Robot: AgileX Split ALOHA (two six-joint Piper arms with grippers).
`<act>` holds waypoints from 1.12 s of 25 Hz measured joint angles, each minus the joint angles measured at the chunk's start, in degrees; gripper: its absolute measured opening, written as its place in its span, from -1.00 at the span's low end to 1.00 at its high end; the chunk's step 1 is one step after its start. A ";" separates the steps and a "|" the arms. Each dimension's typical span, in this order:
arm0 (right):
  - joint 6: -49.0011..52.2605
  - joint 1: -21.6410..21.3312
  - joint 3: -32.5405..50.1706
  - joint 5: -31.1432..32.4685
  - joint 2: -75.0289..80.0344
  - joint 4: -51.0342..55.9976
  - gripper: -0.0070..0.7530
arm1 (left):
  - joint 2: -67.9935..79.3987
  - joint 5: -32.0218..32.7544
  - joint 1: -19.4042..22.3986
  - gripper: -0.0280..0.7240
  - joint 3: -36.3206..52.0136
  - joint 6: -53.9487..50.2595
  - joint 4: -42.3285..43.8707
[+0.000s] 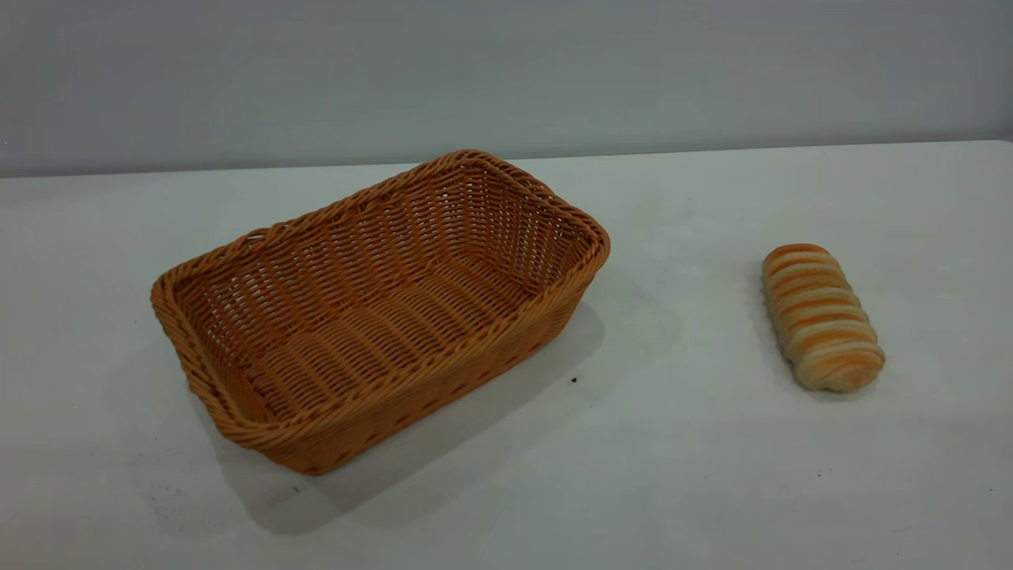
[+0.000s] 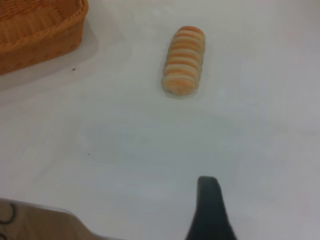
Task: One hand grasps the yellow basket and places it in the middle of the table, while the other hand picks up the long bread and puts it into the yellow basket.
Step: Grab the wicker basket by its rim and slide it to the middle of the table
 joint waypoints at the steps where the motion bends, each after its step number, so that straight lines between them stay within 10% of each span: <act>1: 0.00 0.00 0.00 0.00 0.00 0.00 0.57 | 0.00 0.00 0.00 0.63 0.00 0.00 0.00; 14: -0.84 0.00 -2.78 -21.70 25.80 5.91 0.57 | 30.98 -9.41 0.00 0.63 -10.47 -7.87 -0.94; 28: -44.96 0.00 -8.36 -36.62 66.92 49.27 0.57 | 81.18 -37.10 0.00 0.63 -11.43 -9.80 -16.72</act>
